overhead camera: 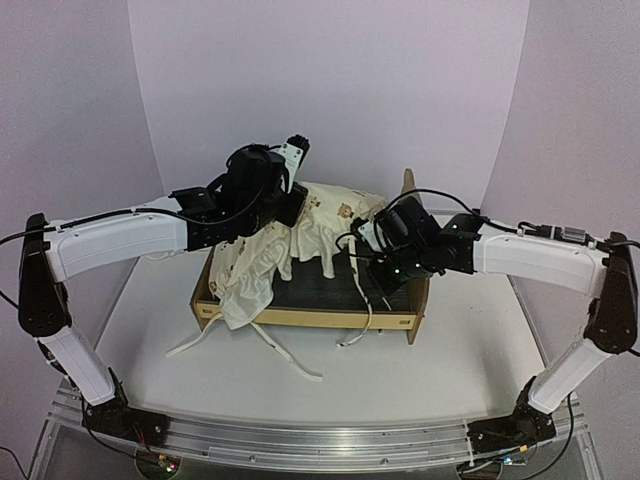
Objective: Set up the pet bed
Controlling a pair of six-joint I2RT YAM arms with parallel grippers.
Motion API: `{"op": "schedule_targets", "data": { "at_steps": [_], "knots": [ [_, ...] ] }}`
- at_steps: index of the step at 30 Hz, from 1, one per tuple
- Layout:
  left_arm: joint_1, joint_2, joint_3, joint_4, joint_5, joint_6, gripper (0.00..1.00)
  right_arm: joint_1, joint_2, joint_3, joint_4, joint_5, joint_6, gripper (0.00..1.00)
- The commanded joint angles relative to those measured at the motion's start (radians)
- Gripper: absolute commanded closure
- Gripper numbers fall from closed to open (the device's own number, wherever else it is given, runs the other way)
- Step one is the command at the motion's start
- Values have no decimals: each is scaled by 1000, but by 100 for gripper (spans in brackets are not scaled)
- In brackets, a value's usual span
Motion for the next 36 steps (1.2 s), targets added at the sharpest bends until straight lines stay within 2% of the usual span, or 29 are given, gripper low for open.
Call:
{"op": "schedule_targets", "data": {
  "at_steps": [1, 7, 9, 12, 16, 21, 26, 36],
  "knots": [
    [10, -49, 14, 20, -21, -21, 100, -2, 32, 35, 16, 43, 53, 100],
    [10, -8, 25, -13, -6, -38, 100, -2, 43, 3, -5, 71, 119, 100],
    [10, 17, 32, -20, -10, -41, 100, -2, 56, 16, -43, 101, 140, 97],
    [10, 55, 47, -28, -15, -45, 100, -2, 55, 50, -107, 121, 161, 85],
    [12, 101, 65, -32, -27, -47, 100, -2, 16, 87, -174, 89, 187, 60],
    [20, 137, 76, -30, -13, -55, 100, 7, -81, 93, -228, 37, 235, 44],
    [27, 154, 83, -34, -6, -58, 100, 35, -212, -4, -230, -38, 300, 41],
    [42, 153, 82, -37, 11, -59, 100, 65, -411, -358, -116, -91, 417, 42]
  ]
}}
